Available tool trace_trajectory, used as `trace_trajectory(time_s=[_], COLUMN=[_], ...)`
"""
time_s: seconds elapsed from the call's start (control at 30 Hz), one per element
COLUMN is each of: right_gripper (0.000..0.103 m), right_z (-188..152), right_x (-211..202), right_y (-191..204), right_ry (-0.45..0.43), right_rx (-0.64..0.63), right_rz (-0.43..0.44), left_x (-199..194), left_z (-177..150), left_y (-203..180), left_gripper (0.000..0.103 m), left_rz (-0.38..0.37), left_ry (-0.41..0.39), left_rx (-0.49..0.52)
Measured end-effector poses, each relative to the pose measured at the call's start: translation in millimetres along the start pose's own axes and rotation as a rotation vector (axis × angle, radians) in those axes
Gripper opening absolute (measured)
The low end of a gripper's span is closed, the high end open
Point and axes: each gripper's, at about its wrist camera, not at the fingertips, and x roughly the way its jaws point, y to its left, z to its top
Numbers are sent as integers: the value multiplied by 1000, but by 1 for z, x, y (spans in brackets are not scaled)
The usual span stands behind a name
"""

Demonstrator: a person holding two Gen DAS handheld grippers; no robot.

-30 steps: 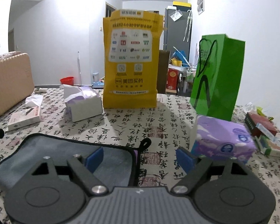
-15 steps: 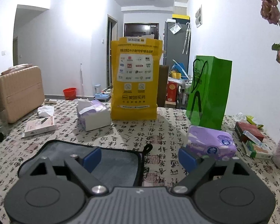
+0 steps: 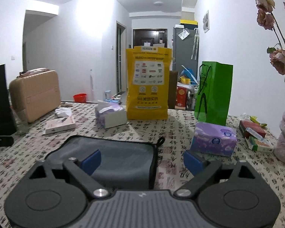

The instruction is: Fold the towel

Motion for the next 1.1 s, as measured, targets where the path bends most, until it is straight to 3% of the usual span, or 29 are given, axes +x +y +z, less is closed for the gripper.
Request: trace_trajectory(time_s=[0.4, 0.57, 0.77, 1.1], right_gripper=[95, 100, 103, 103], right_z=[-29, -37, -53, -81], right_x=[-56, -79, -106, -128], right_y=[25, 36, 46, 46], right_ry=[-65, -102, -141, -109], right_rx=[-3, -10, -50, 12], right_rz=[91, 120, 82, 94], left_x=[-63, -86, -107, -132], left_z=[-36, -47, -57, -88], left_y=[-2, -8, -7, -12], left_gripper=[103, 103, 103, 103], left_rz=[-5, -48, -38, -58], left_ry=[-107, -135, -164, -168], left_rx=[-16, -14, -21, 47])
